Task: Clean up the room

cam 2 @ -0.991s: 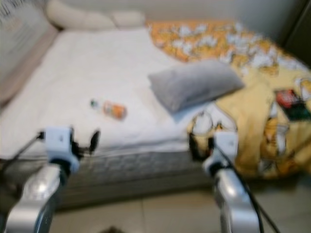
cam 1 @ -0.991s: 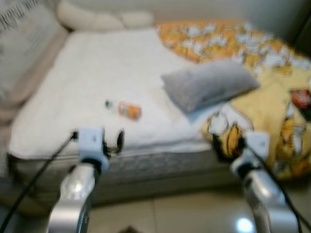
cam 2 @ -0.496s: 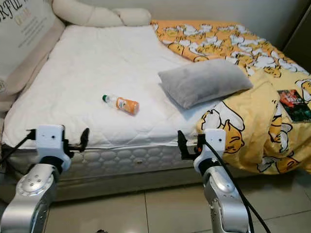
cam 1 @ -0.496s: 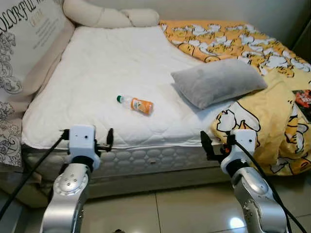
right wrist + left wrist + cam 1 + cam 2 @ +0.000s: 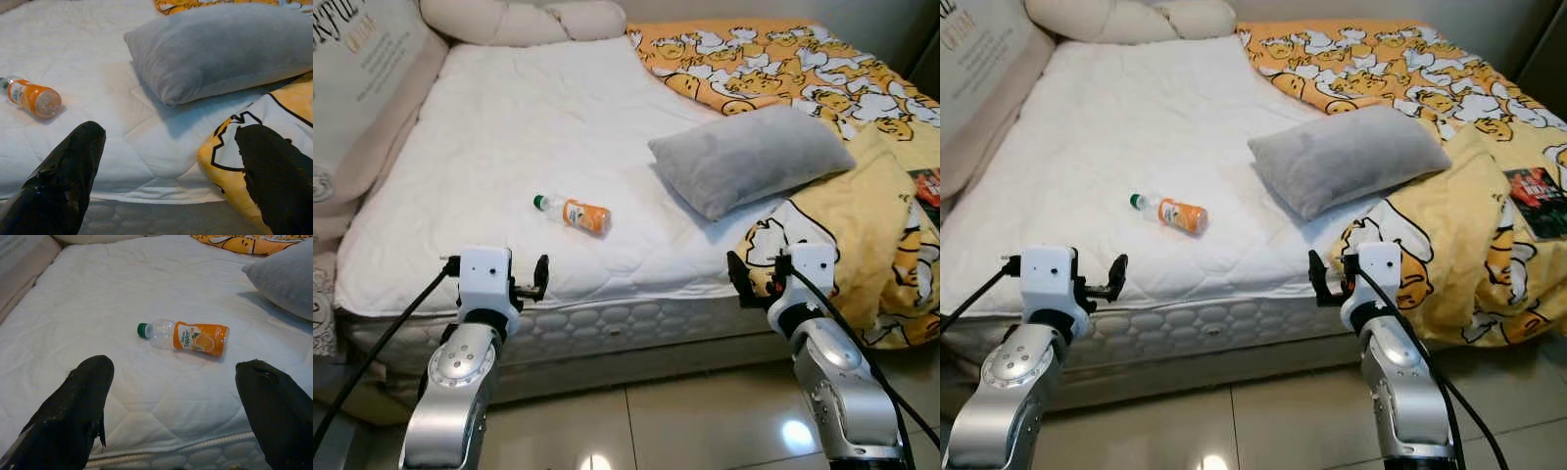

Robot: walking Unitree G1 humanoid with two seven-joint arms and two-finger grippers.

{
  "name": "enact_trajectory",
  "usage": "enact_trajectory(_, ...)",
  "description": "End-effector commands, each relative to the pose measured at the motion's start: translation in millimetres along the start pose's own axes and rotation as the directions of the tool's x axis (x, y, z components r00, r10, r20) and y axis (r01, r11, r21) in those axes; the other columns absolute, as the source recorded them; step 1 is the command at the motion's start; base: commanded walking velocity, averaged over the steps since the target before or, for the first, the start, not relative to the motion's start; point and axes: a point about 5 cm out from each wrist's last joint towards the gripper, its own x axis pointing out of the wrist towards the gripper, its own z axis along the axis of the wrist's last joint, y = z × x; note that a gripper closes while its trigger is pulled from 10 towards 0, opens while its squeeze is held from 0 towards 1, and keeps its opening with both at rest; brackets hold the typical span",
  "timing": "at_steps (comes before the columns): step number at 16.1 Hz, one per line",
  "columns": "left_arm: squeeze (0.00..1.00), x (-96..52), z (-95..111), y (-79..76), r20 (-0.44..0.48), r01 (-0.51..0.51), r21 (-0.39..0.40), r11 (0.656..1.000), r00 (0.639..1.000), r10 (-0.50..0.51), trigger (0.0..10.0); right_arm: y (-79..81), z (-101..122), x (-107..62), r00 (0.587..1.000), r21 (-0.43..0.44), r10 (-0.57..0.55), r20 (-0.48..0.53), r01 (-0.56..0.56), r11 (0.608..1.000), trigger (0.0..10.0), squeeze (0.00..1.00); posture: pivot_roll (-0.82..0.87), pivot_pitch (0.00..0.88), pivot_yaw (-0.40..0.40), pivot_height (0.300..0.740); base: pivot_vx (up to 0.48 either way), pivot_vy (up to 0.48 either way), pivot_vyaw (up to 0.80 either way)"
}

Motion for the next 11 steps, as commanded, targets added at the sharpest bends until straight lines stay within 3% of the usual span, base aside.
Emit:
enact_trajectory(1,1.00,1.4,1.5,2.6,0.017,0.001,-0.004,1.000,1.000,-0.001,10.0,1.1,-3.1,2.2,1.000,-0.019,0.001,-0.028,-0.001,1.000,10.0,0.00,-0.05,0.000,-0.011,0.740,0.326,0.000,0.00)
enact_trajectory(3,1.00,3.1,3.3,4.0,0.025,-0.009,-0.011,1.000,1.000,0.009,10.0,12.4,0.8,3.5,0.997,-0.105,0.082,-0.012,-0.083,0.991,10.0,0.00,-0.04,0.000,-0.020,0.740,0.352,0.000,0.00)
enact_trajectory(4,1.00,3.5,3.6,4.8,0.025,-0.011,-0.012,1.000,1.000,0.011,10.0,14.9,1.1,3.9,0.995,-0.120,0.097,-0.012,-0.098,0.988,10.0,0.00,-0.04,0.000,-0.016,0.740,0.352,0.000,0.80)
enact_trajectory(11,1.00,-0.3,-1.4,8.9,0.009,-0.035,-0.024,0.999,0.999,0.036,10.0,20.1,-3.1,2.4,0.990,-0.124,0.136,-0.041,-0.141,0.982,10.0,0.00,-0.04,0.000,-0.015,0.740,0.338,0.000,0.77)
